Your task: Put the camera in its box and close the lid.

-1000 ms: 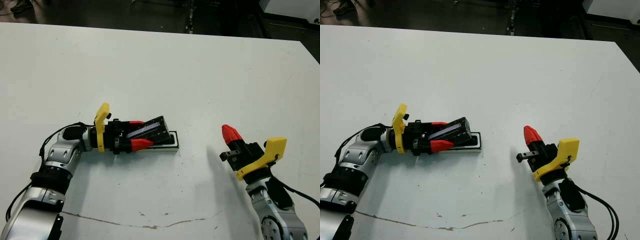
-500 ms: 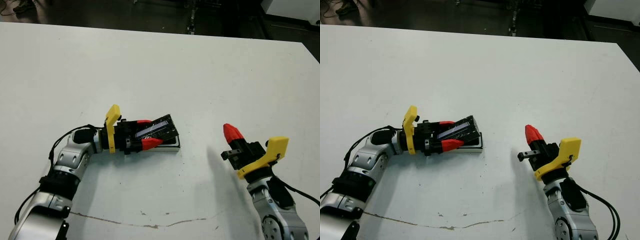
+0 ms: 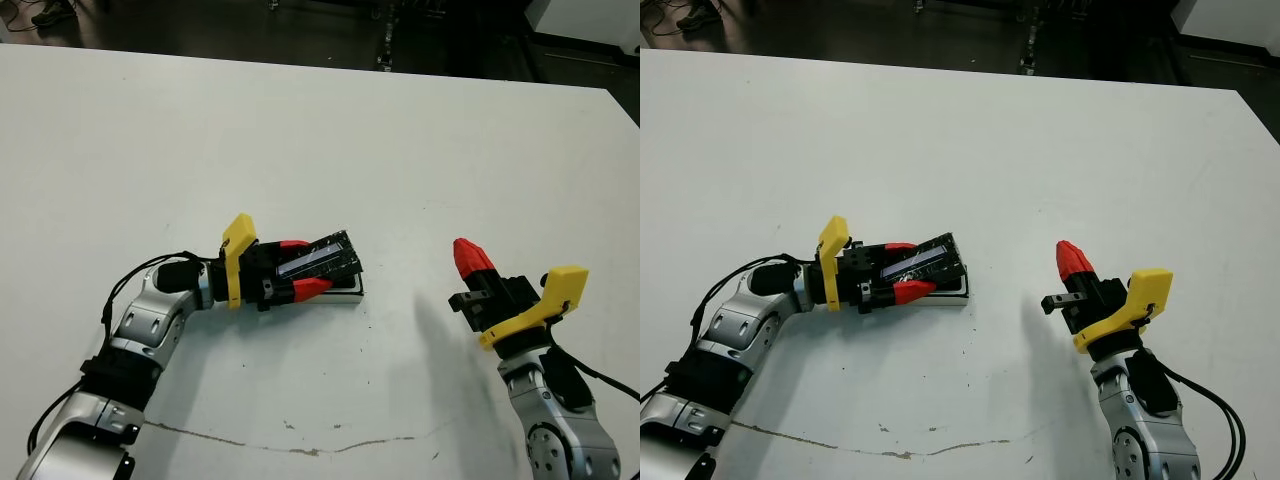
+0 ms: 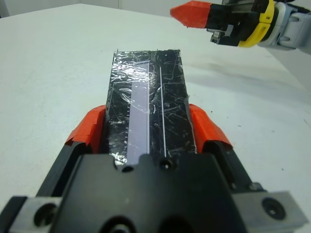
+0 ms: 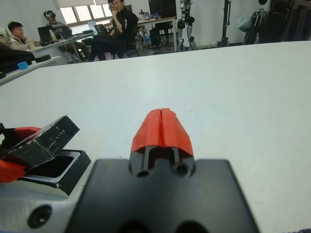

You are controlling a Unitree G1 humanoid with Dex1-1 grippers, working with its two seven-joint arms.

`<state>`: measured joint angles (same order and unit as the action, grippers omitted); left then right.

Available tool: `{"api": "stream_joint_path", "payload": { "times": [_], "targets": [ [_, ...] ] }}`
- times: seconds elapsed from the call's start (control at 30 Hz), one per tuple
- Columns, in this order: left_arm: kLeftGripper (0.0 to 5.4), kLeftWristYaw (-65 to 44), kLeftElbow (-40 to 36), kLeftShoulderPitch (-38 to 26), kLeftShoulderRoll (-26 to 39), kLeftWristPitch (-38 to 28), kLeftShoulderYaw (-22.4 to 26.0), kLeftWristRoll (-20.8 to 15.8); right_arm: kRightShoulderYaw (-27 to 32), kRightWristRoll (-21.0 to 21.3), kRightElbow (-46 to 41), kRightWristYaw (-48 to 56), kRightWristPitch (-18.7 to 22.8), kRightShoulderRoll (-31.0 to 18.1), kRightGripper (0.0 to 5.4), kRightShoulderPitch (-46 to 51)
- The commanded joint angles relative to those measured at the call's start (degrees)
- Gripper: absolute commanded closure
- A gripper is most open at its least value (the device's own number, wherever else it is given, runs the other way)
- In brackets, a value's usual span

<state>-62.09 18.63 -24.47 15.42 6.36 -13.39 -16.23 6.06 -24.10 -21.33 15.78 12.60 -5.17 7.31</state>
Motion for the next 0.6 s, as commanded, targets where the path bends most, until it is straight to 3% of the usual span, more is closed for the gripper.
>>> {"api": "stream_joint_path", "payload": {
  "times": [0.03,0.37,0.6],
  "targets": [
    [2.24,-2.46,3.5,0.4,-1.2,1.64,-5.97,4.08,0.79,-0.14,-0.07,-0.45,1.01,-1.05,5.4,0.08],
    [2.25,-12.73,19.44,-11.49,-2.45,-0.14,-8.8,7.34,0.87,-0.34,-0.29,-0.66,1.29,-1.0,5.4,0.47],
    [2.25,-14.23,25.24,-14.39,-4.62,-2.65,-9.27,9.21,0.74,-0.01,-0.24,-0.47,0.93,-1.07,5.4,0.71]
  ]
}}
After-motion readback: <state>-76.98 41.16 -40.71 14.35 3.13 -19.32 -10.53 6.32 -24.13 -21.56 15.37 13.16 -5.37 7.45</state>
